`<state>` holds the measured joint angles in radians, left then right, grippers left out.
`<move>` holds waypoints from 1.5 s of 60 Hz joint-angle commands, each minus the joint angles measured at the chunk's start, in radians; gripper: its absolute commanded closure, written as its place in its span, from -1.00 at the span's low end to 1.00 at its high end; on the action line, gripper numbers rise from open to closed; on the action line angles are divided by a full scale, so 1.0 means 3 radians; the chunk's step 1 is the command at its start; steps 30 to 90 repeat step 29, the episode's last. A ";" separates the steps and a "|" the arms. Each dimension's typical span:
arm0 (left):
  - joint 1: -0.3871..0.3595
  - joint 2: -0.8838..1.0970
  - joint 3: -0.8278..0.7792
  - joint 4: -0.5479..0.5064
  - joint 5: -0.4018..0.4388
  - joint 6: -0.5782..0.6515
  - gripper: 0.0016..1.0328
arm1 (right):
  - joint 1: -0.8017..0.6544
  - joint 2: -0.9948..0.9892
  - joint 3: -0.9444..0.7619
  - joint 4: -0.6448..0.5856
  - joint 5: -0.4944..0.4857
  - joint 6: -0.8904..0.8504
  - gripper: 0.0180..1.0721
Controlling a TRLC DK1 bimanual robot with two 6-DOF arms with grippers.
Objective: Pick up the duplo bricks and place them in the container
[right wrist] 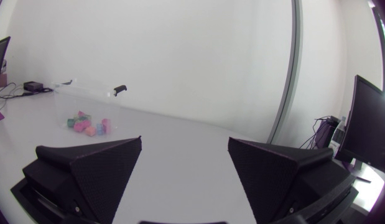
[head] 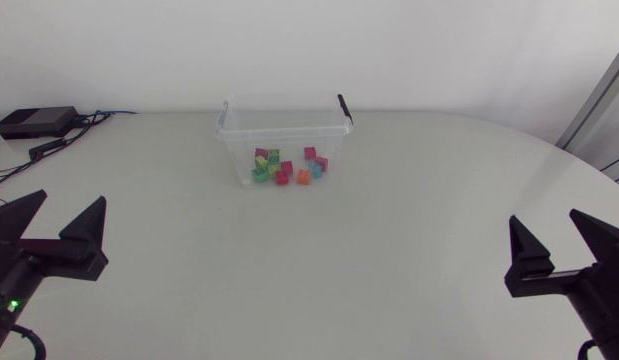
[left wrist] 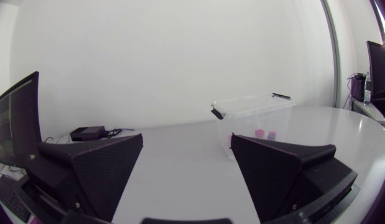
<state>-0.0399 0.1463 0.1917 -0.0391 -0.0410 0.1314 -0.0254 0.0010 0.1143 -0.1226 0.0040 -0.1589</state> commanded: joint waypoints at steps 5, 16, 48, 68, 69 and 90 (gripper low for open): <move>0.0068 -0.0225 -0.0317 0.0079 0.0069 -0.0254 -0.92 | 0.0048 -0.0007 -0.0207 0.0195 -0.0005 0.0294 -0.91; 0.0133 -0.0488 -0.0639 0.0130 0.0137 -0.0438 -0.92 | 0.0085 -0.0003 -0.0381 0.0409 -0.0013 0.0530 -0.91; 0.0133 -0.0488 -0.0639 0.0130 0.0137 -0.0438 -0.92 | 0.0085 -0.0003 -0.0381 0.0409 -0.0013 0.0530 -0.91; 0.0133 -0.0488 -0.0639 0.0130 0.0137 -0.0438 -0.92 | 0.0085 -0.0003 -0.0381 0.0409 -0.0013 0.0530 -0.91; 0.0133 -0.0488 -0.0639 0.0130 0.0137 -0.0438 -0.92 | 0.0085 -0.0003 -0.0381 0.0409 -0.0013 0.0530 -0.91; 0.0133 -0.0488 -0.0639 0.0130 0.0137 -0.0438 -0.92 | 0.0085 -0.0003 -0.0381 0.0409 -0.0013 0.0530 -0.91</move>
